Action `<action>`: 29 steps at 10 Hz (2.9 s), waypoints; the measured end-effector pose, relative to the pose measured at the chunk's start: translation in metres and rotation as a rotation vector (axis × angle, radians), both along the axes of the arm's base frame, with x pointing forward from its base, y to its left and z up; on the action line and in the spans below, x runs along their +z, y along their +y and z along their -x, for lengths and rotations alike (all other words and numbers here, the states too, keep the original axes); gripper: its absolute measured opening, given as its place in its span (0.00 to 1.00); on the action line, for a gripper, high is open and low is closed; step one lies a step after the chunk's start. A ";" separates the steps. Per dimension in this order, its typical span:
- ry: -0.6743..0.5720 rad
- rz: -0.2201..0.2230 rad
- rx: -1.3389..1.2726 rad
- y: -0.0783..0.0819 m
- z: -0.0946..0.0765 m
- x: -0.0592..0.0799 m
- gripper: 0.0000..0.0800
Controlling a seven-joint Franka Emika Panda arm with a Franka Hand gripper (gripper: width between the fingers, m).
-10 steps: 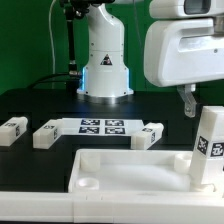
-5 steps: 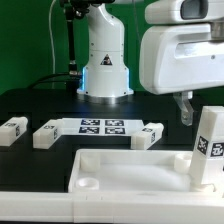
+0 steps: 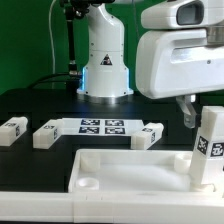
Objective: Assemble desk
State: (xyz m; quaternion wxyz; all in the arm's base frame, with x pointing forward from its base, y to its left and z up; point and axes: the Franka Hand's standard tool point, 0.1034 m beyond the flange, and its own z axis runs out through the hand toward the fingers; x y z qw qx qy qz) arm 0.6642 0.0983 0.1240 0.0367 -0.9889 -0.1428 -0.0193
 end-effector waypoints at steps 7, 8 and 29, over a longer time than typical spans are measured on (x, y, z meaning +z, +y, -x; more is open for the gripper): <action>0.005 -0.019 -0.219 -0.003 0.001 0.000 0.36; -0.001 -0.023 -0.296 -0.003 0.002 -0.001 0.36; 0.033 -0.085 -0.848 0.004 0.003 0.000 0.81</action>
Offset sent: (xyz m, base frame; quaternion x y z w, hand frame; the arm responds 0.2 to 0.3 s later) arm 0.0000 0.0000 0.0000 0.0000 0.0000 0.0650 0.9979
